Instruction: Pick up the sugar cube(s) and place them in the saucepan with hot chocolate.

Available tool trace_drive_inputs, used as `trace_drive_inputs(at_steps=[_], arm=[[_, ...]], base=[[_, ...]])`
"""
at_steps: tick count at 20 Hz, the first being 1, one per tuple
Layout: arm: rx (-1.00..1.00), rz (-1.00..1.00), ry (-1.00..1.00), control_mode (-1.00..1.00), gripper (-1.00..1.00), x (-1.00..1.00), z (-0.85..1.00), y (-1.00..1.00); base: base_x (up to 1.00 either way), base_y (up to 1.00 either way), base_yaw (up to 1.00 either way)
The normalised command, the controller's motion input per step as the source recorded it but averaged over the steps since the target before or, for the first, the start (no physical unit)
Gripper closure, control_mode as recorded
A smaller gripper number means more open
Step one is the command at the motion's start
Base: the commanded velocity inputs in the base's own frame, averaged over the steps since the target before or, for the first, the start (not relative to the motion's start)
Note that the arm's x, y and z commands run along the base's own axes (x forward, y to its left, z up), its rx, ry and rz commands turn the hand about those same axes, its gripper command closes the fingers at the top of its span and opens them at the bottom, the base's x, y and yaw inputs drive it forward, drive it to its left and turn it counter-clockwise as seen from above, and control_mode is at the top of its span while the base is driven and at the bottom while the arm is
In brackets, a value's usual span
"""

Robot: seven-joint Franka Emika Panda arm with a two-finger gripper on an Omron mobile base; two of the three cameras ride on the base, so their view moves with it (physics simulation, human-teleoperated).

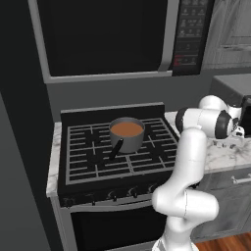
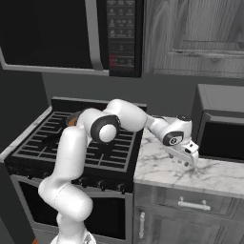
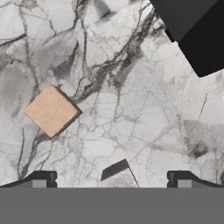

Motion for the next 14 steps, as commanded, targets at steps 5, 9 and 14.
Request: trace_drive_inputs(at_steps=[5,9,14], arm=[[0.00,0.00,0.00,-1.00,-1.00,0.01,-0.01,0.00],[0.00,0.00,0.00,-1.00,-1.00,0.00,-0.01,-0.03],[0.00,0.00,0.00,-1.00,-1.00,0.00,-0.03,0.00]], base=[[0.00,0.00,0.00],[0.00,0.00,0.00],[0.00,0.00,0.00]])
